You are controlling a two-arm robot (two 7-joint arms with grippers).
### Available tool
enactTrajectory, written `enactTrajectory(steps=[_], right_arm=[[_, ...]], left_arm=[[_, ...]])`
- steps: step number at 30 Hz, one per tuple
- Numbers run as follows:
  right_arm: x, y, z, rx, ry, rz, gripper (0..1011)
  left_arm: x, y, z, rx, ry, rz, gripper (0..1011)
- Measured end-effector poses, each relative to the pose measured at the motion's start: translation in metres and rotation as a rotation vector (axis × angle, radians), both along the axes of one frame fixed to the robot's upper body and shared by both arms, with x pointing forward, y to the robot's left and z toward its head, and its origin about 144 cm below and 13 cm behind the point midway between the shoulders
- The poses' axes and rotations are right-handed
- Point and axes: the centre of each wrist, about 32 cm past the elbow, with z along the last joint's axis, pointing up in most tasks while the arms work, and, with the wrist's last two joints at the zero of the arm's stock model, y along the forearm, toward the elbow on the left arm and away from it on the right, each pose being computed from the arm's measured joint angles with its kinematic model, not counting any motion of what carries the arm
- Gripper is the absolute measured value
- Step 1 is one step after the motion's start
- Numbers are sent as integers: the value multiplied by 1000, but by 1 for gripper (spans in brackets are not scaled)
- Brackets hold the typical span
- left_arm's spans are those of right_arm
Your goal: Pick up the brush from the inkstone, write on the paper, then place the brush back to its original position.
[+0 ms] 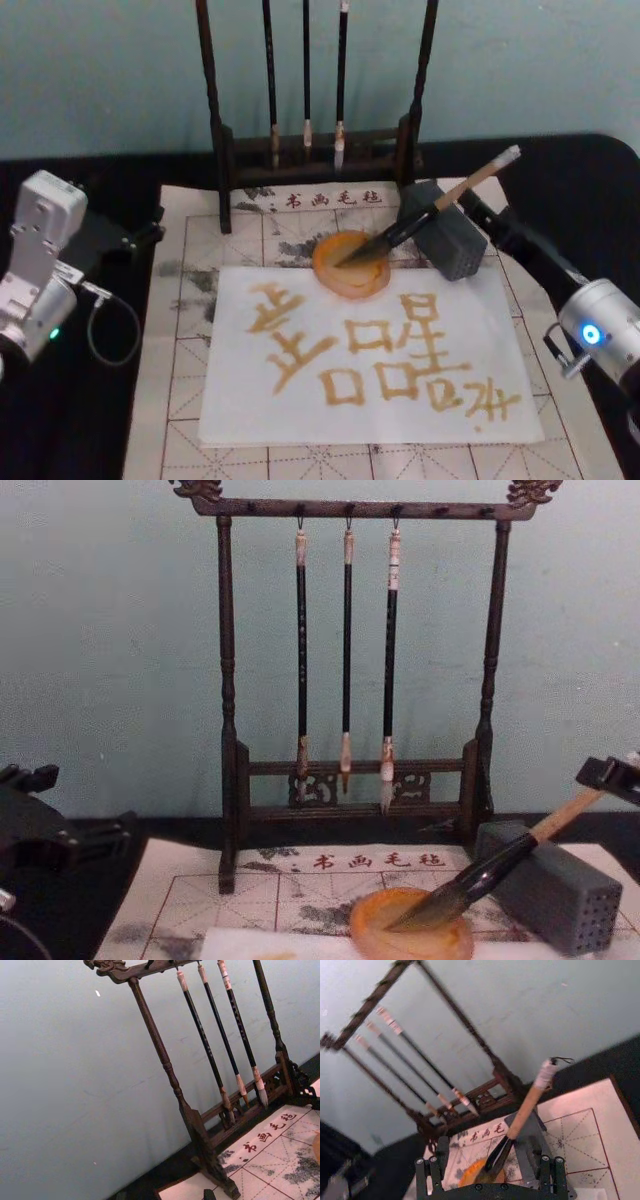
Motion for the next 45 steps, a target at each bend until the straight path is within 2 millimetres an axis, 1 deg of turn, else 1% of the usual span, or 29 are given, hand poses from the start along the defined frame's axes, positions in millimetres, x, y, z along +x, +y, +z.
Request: enactTrajectory(steps=[3, 8, 15, 22, 28, 45], right_arm=[[-9, 1, 0, -115, -55, 28, 1000], [-14, 2, -3, -242, -109, 42, 1000], [-20, 0, -8, -486, -200, 112, 1000], [-23, -2, -8, -607, -219, 173, 1000], [-22, -2, -9, -647, -209, 189, 1000], [-23, -2, -9, -644, -208, 187, 1000]], left_arm=[[0, 0, 0, 0, 0, 0, 1001], [0, 0, 0, 0, 0, 0, 1001], [0, 0, 0, 0, 0, 0, 1001], [0, 0, 0, 0, 0, 0, 1001], [0, 0, 0, 0, 0, 0, 1001], [0, 0, 0, 0, 0, 0, 1001]])
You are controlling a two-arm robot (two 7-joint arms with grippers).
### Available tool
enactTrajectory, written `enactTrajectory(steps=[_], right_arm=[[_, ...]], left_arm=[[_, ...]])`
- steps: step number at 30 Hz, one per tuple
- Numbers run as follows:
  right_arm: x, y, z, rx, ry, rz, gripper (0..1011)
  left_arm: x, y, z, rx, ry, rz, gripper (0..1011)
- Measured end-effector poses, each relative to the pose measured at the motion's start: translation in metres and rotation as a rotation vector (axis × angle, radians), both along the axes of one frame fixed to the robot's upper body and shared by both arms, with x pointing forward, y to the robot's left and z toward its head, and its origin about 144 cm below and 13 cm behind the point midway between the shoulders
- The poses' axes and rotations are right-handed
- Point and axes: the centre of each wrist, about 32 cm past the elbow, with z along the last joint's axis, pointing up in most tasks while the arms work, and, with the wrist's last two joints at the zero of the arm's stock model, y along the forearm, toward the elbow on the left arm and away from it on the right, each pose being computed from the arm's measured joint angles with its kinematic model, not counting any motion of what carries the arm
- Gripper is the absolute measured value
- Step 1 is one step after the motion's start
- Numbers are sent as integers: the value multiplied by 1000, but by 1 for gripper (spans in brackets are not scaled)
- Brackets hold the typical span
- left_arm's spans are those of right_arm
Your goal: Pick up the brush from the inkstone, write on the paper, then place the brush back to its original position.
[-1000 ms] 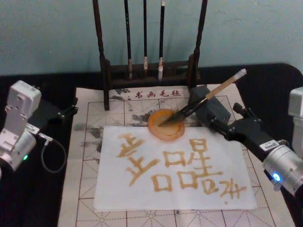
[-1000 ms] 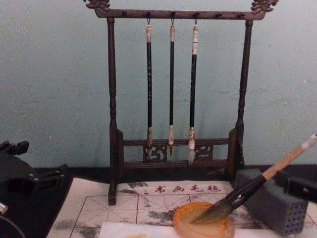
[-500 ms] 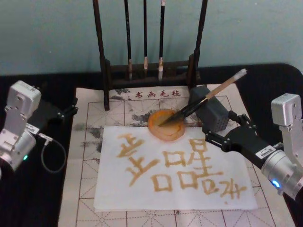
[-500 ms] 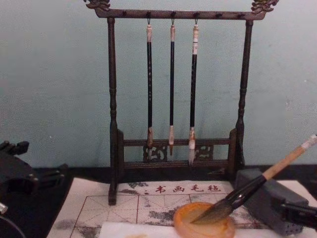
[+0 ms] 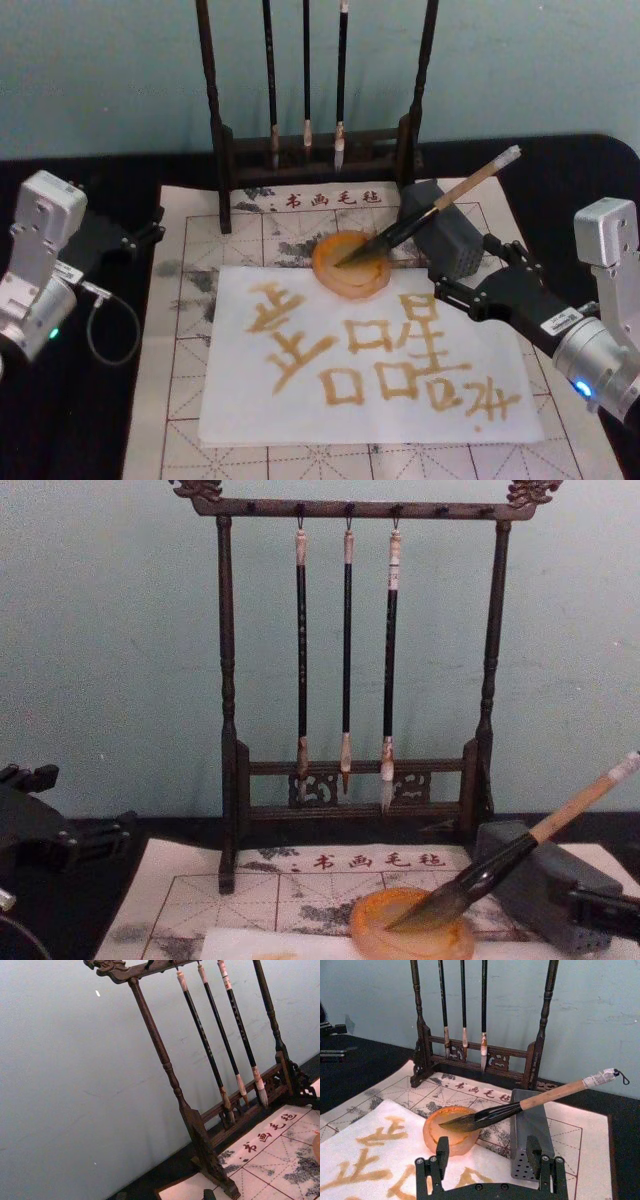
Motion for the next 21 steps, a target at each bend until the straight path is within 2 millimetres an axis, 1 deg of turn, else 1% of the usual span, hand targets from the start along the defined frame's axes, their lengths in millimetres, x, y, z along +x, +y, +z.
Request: enactTrajectory(steps=[21], right_arm=[[0, 0, 0, 4, 0, -1, 1000]], left_arm=[[0, 0, 0, 0, 0, 0, 1001]])
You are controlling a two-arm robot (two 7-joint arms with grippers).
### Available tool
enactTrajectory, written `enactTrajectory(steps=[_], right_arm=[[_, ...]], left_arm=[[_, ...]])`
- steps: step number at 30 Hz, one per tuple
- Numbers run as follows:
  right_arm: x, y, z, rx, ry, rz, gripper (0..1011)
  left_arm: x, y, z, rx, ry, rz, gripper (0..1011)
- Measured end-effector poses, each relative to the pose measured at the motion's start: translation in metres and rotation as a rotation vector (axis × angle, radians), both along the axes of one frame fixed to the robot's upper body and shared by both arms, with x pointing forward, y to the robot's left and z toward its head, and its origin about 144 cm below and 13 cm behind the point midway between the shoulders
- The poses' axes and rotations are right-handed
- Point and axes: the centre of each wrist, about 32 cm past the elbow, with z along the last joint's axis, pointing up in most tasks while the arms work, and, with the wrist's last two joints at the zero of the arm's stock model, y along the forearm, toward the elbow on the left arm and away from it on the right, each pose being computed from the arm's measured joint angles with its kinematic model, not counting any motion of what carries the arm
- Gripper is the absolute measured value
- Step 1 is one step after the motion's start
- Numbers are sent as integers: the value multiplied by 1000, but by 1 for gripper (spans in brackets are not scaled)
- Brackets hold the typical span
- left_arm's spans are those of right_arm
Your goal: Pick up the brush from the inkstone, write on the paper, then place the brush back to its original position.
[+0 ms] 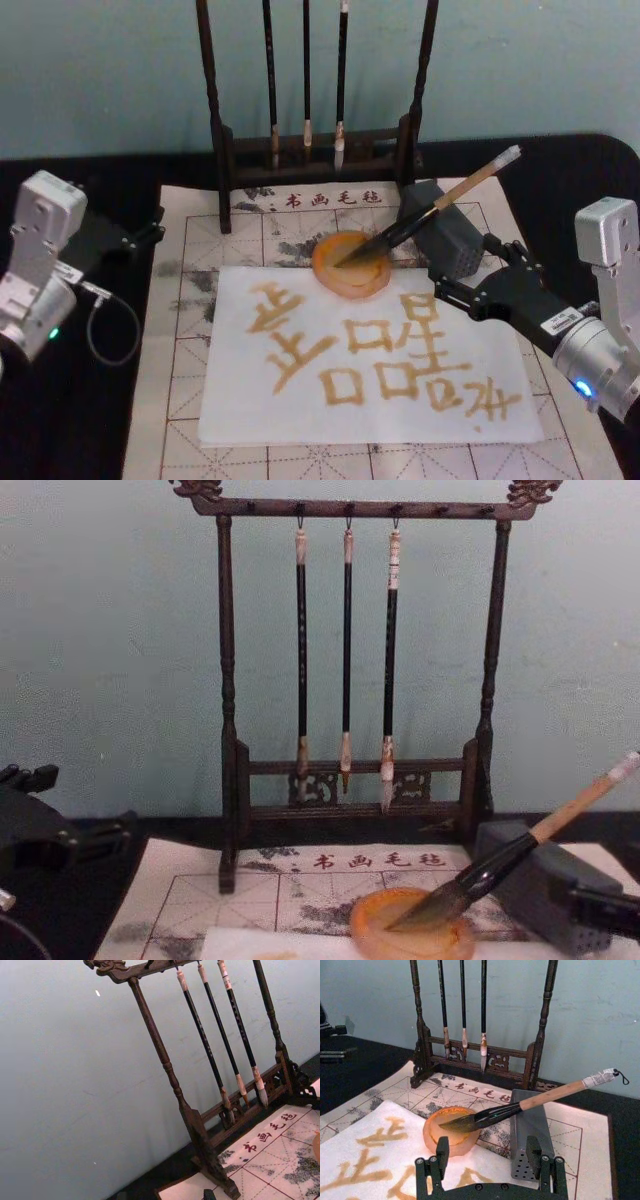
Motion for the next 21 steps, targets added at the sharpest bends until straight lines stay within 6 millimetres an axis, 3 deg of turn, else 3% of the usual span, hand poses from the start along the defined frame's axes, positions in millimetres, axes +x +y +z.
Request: enactTrajectory(steps=[21], right_arm=[[0, 0, 0, 0, 0, 0, 1000]], left_arm=[[0, 0, 0, 0, 0, 0, 1001]])
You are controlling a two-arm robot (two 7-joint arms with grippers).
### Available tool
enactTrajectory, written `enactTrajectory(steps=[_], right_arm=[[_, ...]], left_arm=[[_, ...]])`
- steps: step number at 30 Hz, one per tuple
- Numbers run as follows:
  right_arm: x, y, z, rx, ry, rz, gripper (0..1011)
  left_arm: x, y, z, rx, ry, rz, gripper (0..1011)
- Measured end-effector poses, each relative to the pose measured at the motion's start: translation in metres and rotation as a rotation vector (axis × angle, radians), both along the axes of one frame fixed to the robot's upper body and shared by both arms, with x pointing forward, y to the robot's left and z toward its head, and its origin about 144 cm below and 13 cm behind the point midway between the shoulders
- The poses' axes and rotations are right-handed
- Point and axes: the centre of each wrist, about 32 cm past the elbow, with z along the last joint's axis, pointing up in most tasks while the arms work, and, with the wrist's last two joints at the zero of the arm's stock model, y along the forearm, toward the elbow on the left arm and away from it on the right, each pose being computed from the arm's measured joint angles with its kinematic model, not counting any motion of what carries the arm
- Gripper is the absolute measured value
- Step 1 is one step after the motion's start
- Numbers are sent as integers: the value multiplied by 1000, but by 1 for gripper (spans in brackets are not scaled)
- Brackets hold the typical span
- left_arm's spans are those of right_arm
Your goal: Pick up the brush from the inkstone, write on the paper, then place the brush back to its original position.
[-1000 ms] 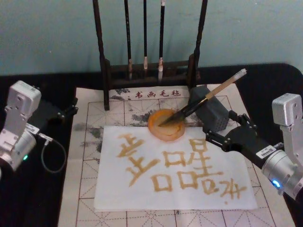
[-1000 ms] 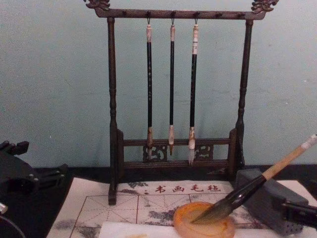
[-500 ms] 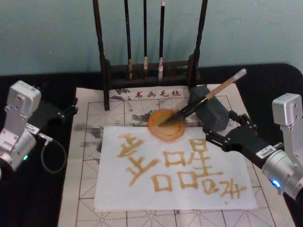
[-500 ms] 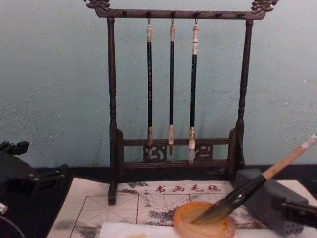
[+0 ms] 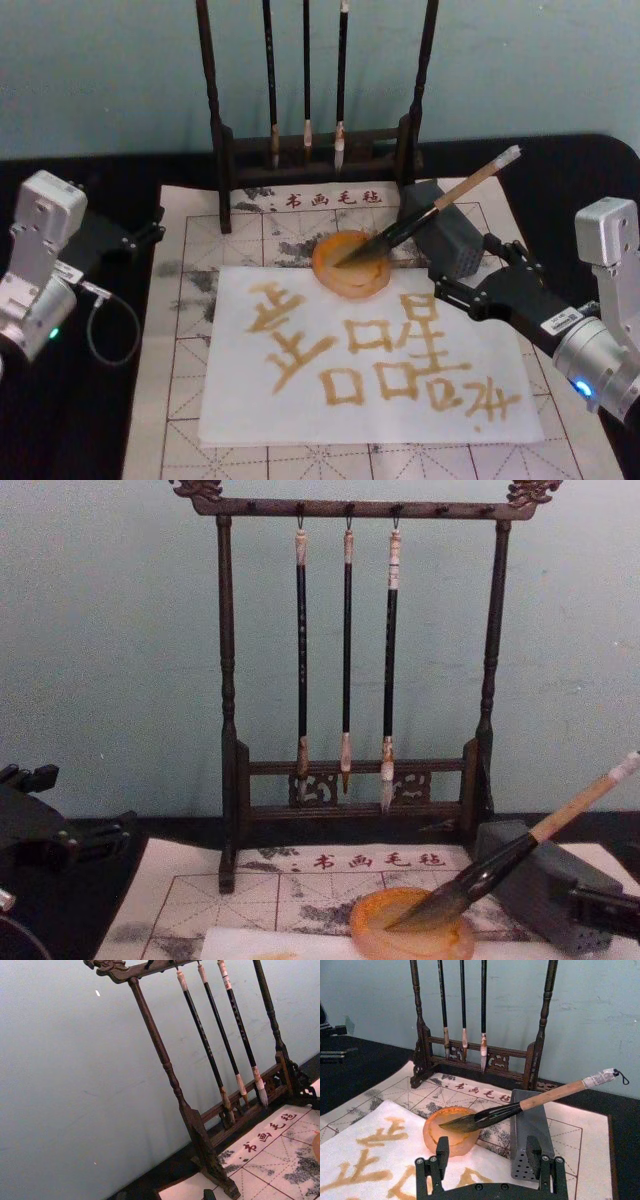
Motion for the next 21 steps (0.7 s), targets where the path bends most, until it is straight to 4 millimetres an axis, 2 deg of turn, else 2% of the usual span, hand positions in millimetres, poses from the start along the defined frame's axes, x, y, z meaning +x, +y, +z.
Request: enactTrajectory(steps=[21], right_arm=[[0, 0, 0, 0, 0, 0, 1000]], left_arm=[[0, 0, 0, 0, 0, 0, 1001]])
